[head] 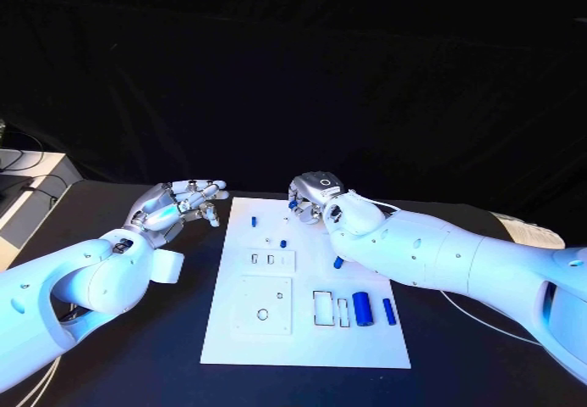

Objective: Assemble the parts on the task board

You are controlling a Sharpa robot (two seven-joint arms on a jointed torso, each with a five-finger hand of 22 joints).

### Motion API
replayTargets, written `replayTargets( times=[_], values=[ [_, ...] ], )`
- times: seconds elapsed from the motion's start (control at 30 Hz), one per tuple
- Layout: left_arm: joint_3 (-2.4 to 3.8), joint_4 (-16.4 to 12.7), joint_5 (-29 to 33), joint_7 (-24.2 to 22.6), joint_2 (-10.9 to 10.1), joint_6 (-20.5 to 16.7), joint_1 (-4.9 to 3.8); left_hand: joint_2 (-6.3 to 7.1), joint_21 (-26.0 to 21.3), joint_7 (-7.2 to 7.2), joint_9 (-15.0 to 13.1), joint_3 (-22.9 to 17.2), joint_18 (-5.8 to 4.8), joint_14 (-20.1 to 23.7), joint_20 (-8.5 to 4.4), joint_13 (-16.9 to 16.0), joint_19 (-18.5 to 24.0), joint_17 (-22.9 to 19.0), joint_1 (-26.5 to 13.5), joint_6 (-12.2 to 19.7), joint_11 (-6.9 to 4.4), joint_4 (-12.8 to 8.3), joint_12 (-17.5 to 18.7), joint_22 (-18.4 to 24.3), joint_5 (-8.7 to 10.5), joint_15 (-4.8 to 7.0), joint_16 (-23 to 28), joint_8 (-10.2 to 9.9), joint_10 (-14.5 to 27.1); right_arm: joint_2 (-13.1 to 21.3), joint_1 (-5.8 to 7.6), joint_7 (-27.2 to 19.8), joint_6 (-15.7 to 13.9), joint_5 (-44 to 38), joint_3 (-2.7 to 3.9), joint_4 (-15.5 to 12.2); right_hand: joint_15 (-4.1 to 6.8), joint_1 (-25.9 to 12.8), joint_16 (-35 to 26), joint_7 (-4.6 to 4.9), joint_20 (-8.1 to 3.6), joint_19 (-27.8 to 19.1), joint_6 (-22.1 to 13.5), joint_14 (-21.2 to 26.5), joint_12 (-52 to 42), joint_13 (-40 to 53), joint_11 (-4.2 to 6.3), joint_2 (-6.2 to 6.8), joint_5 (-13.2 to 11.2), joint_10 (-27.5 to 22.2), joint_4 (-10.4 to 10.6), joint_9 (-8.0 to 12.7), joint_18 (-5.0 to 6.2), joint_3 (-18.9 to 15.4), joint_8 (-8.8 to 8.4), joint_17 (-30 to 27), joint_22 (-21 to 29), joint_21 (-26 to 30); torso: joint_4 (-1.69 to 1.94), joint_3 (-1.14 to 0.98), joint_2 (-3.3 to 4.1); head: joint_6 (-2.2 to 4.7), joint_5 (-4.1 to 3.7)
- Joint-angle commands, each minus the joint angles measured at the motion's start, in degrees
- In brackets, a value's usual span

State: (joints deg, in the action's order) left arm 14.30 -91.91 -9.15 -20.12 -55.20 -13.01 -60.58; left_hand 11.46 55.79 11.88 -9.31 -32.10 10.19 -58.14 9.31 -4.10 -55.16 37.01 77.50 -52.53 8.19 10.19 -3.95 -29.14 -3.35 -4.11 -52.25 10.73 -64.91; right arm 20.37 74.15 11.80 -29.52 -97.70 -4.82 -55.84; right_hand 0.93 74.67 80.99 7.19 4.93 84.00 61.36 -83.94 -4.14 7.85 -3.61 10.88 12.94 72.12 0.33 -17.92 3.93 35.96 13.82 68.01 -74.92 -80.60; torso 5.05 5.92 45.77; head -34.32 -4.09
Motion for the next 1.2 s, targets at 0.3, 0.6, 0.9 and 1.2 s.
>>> replayTargets(
  times=[0.3, 0.6, 0.9, 1.2],
  values=[
    [0.11, -0.31, -0.43, -0.34, 0.17, 0.89, -0.04, -0.23, 0.7, 0.33, -0.05, -0.36, 0.32, 0.43, 0.1, 0.01, 0.7, -0.19, -0.1, 0.11, 0.08, -0.21, 0.32, -0.28, 0.22, -0.01, -0.44, -0.39, 0.59, -0.9, -0.14, 0.11, 2.11, -0.93, 0.0, 1.2, 0.35, 0.14, 0.24, -0.16, -0.47, 1.06, 0.0, -2.08, 0.04, 0.07, 0.28, -0.64, 0.02, 0.49, -0.11, -3.07, -1.07, -0.16, 0.36, 0.04, -1.26, -0.32, 0.09, 0.09, 0.11, -0.1, 0.16],
    [0.13, -0.34, -0.46, -0.34, 0.11, 0.86, -0.04, -0.24, 0.73, 0.33, -0.05, -0.37, 0.32, 0.44, 0.11, 0.01, 0.73, -0.2, -0.1, 0.12, 0.08, -0.22, 0.33, -0.3, 0.22, -0.02, -0.44, -0.4, 0.61, -1.38, -0.18, -0.28, 2.19, -0.55, -0.01, 1.65, 0.29, -0.05, 0.21, -0.11, -0.42, 0.98, -0.3, -2.05, 0.18, 0.08, 0.21, -0.43, -0.16, 0.35, -0.09, -3.2, -1.04, -0.25, 0.27, -0.1, -1.12, -0.21, -0.02, 0.15, 0.16, -0.09, 0.3],
    [0.16, -0.42, -0.62, -0.24, 0.1, 1.0, -0.04, -0.26, 0.8, 0.33, -0.05, -0.39, 0.32, 0.47, 0.12, 0.01, 0.78, -0.22, -0.1, 0.14, 0.09, -0.24, 0.33, -0.34, 0.22, -0.03, -0.46, -0.41, 0.64, -2.31, -0.19, -0.92, 2.0, 0.55, -0.02, 2.87, -0.32, -0.96, -0.32, 0.62, 0.07, 0.45, -2.27, -1.65, 0.62, -0.34, -0.56, 0.63, -0.24, -1.79, 0.26, -3.47, -0.82, -0.01, -0.72, -1.51, -0.08, 0.61, 0.03, 0.22, 0.15, 0.01, 0.25],
    [0.18, -0.53, -0.87, -0.12, 0.1, 1.09, -0.04, -0.31, 0.92, 0.34, -0.04, -0.45, 0.32, 0.54, 0.14, 0.02, 0.87, -0.27, -0.07, 0.15, 0.1, -0.28, 0.33, -0.41, 0.21, -0.04, -0.47, -0.43, 0.71, -2.55, -0.19, -0.77, 2.09, 0.94, -0.04, 3.36, -0.99, -1.73, -1.63, 1.45, 0.68, -0.94, -4.45, -0.89, 0.68, -0.97, -1.4, 2.21, -0.22, -4.41, 0.66, -3.49, -0.11, 0.09, -2.09, -4.48, 3.26, 3.09, -0.01, 0.24, 0.2, 0.07, 0.3]
  ],
)
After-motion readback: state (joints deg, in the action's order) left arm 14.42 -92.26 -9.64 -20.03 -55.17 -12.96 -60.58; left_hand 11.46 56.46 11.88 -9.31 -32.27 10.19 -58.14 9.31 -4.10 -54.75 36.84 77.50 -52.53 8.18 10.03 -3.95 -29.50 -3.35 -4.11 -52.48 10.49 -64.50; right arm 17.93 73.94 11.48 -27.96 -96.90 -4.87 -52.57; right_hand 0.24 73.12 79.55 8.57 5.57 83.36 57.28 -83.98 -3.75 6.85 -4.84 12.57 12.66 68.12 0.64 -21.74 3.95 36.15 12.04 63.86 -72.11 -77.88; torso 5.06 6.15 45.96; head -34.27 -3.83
